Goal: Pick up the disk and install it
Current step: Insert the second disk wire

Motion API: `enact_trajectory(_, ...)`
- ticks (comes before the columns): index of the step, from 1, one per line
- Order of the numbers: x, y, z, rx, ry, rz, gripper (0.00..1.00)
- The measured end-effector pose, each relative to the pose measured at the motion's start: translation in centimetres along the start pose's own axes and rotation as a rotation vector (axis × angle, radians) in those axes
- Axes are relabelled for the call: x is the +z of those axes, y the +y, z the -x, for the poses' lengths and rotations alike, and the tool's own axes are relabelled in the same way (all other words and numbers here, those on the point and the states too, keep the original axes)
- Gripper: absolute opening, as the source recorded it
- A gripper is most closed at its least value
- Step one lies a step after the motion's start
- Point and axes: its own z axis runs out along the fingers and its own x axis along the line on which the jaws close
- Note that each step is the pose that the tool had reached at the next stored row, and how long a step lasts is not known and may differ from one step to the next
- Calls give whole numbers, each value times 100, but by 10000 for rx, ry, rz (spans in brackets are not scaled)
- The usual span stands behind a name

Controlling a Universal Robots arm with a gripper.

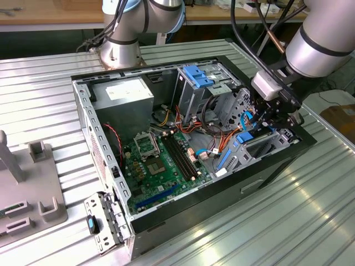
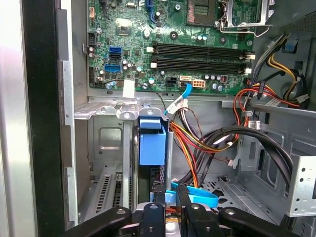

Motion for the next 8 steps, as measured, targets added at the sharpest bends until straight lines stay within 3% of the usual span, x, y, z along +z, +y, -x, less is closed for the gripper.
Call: enact_trajectory(8, 16, 3, -3, 0, 0, 0, 24)
